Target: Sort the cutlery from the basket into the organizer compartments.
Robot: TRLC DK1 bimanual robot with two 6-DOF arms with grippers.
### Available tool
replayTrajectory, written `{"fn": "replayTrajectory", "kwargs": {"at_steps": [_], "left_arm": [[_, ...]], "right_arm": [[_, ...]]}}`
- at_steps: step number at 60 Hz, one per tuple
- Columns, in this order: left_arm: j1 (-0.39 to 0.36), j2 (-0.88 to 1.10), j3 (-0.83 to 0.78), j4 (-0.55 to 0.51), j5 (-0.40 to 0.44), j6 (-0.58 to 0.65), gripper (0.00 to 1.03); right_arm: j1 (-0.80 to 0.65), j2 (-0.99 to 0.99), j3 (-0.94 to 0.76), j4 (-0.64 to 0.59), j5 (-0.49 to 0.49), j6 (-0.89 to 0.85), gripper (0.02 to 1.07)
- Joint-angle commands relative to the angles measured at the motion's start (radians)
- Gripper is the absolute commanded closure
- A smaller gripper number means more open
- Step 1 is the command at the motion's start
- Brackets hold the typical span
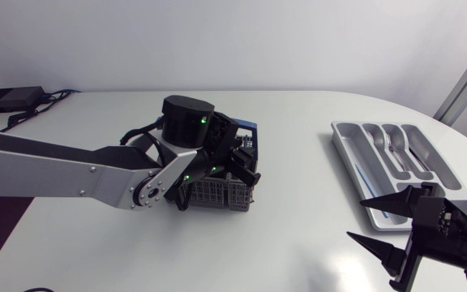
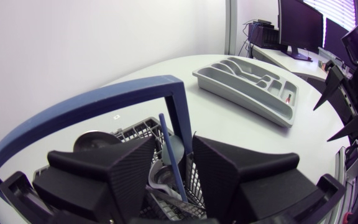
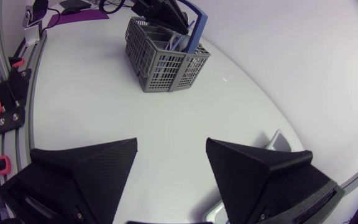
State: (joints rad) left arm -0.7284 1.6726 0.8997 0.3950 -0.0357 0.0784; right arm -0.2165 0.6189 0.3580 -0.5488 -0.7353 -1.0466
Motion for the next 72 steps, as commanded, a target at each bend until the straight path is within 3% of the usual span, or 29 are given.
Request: {"fn": "replayTrajectory", "kwargs": {"at_steps": [1,53,72], "left_arm": [[0.007,0.024,0.031,0.016,-0.007,-0.012,0.66],[0.024,0.065,0.07,0.019,-0.007,-0.035,0.81],[0.026,0.068,0.065,0.019,-0.007,-0.049,1.0]], "right_arm": [[0.009,-0.005,-0.022,0.007,0.002,0.019,0.27],[0.028,-0.021,-0.014,0.0,0.011,0.034,0.27],[0.057,-0.033,-0.019,0.003,0.027,0.053,0.27]]}}
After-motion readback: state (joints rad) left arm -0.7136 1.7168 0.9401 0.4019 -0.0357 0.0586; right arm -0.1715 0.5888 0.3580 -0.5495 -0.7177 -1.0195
